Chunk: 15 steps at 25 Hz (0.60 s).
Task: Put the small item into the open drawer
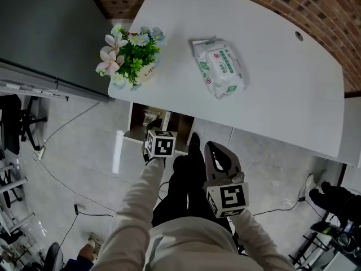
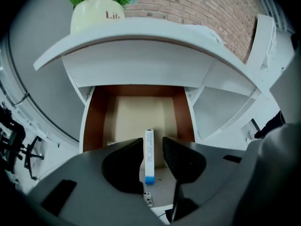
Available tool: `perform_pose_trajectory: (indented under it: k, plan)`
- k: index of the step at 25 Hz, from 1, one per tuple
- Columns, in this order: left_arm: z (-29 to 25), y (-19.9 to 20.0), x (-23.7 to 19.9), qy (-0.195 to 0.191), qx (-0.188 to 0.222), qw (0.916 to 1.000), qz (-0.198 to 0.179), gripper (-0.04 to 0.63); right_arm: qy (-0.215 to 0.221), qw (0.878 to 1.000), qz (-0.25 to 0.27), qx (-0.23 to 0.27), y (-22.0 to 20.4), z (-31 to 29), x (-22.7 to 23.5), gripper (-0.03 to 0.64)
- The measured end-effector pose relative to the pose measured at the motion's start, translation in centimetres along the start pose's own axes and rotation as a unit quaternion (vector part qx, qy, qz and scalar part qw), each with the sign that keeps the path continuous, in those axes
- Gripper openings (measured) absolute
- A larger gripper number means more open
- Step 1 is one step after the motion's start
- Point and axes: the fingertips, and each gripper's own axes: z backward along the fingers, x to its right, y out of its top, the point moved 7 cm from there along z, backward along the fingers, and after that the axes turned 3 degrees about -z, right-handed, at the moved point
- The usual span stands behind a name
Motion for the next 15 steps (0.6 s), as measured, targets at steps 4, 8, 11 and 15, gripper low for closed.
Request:
perform_pose_trajectory:
  k: [4,8,11,15]
  plan:
    - [2.8,1.1,0.0,0.006,0.034,0.9994,0.005,0.123,0.001,1.000,0.001,0.005,0.1,0.5,-0.4,0.026]
    - [4.9,1.5,0.3,0.010,0.054,0.9985,-0.007,0.112,0.004,1.000,0.003,0.011,0.1,1.1,-1.0,0.026]
    - [6.6,1.6,0.4,0.010,0.071,0.9974,-0.006,0.103,0.006,1.000,0.005,0.017,0.2,1.6,-1.4,0.026]
    - [9.4,2.0,0.6,0.010,0.100,0.9949,-0.003,0.092,0.006,1.000,0.003,0.027,0.4,2.2,-1.7,0.026]
